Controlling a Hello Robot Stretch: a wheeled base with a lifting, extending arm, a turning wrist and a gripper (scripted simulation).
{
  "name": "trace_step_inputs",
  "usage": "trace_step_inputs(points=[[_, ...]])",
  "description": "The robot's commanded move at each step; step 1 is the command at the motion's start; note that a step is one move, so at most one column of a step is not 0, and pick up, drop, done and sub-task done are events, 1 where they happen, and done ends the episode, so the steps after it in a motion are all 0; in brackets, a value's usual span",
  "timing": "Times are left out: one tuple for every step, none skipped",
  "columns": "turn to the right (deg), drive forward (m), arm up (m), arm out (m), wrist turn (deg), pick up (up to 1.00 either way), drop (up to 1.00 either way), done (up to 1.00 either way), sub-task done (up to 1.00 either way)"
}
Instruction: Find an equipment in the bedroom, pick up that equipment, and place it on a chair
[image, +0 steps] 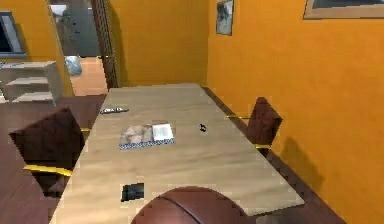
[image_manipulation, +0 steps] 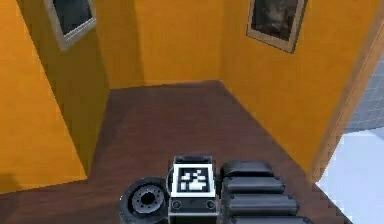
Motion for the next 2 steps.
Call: trace_step_inputs(points=[[45.0, 0.0, 0.0, 0.0, 0.0, 0.0, 0.0, 0.0, 0.0], [15.0, 0.0, 0.0, 0.0, 0.0, 0.0, 0.0, 0.0, 0.0]])
